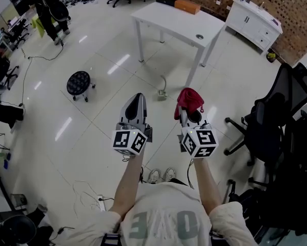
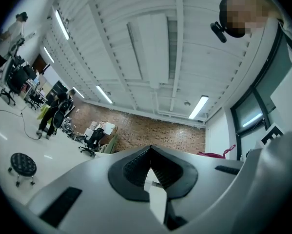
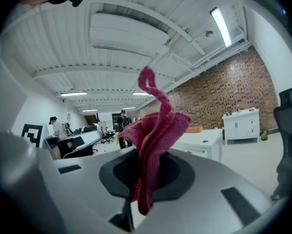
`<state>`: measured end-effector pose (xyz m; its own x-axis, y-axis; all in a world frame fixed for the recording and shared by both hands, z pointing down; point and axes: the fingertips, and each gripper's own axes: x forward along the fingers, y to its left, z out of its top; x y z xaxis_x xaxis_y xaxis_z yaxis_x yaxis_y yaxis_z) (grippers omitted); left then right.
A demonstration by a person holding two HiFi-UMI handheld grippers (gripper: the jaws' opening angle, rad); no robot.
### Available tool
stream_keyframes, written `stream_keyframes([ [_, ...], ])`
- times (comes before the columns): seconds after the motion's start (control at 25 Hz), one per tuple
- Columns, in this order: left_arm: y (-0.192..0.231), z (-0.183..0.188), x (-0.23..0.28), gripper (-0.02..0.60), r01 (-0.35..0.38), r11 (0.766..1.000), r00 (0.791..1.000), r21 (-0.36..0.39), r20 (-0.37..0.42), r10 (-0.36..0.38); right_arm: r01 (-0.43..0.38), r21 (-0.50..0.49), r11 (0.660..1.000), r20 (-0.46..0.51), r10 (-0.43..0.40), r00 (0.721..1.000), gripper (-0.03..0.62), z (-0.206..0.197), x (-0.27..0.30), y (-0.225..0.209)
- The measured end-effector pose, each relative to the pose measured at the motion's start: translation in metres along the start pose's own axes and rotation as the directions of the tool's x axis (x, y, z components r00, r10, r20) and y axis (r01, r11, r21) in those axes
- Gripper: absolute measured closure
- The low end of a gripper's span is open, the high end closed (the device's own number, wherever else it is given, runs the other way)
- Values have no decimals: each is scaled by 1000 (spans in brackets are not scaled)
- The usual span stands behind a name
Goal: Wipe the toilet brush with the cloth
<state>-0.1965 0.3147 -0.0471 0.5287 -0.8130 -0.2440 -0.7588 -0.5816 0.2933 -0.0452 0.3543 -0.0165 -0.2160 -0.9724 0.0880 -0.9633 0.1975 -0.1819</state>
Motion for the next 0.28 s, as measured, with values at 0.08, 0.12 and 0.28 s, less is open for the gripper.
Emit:
stream_keyframes([
  [0.08,3,4,-6,575,7,1000,1000,0,0,-7,-5,2,1000,4,5,1000,562,-2,-2,13],
  [0.12,5,6,-9,575,6,1000,1000,-3,4,-6,-9,12,1000,3,9,1000,562,-4,-2,17],
  [0.28,9,11,-23,575,7,1000,1000,9,13,-8,-12,3,1000,-6,12,1000,562,-15,-7,31],
])
